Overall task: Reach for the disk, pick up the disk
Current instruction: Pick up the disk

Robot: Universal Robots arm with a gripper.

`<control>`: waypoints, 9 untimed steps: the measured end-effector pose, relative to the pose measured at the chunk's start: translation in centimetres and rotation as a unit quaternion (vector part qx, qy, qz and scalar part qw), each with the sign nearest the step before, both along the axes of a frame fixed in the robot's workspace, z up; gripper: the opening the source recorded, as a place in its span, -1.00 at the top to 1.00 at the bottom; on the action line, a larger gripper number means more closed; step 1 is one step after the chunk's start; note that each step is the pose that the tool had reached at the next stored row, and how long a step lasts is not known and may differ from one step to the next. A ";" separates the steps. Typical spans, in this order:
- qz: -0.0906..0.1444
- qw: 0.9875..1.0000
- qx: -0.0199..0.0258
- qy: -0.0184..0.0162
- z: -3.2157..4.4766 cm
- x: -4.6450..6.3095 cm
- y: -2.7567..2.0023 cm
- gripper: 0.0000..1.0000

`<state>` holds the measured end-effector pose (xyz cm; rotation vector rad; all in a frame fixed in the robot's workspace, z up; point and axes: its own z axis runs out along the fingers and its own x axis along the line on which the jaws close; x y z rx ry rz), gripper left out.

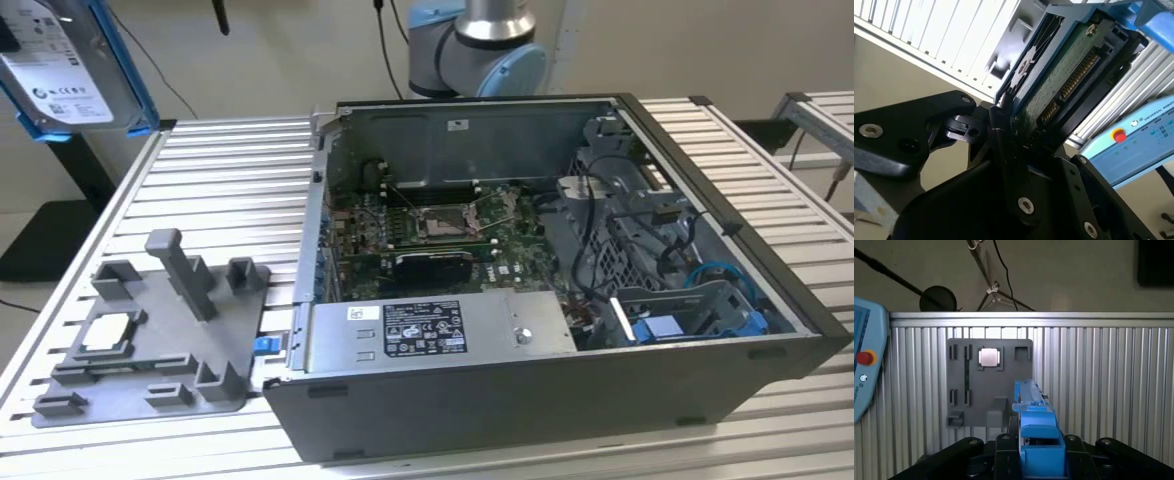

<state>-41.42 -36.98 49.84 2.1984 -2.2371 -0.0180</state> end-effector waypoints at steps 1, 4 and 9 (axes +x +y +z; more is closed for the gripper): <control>0.000 1.000 0.000 0.000 0.00 0.2 0.00 1.00; 0.000 1.000 0.000 0.000 0.01 0.8 0.00 1.00; 0.000 1.000 0.001 0.000 0.00 1.8 0.00 1.00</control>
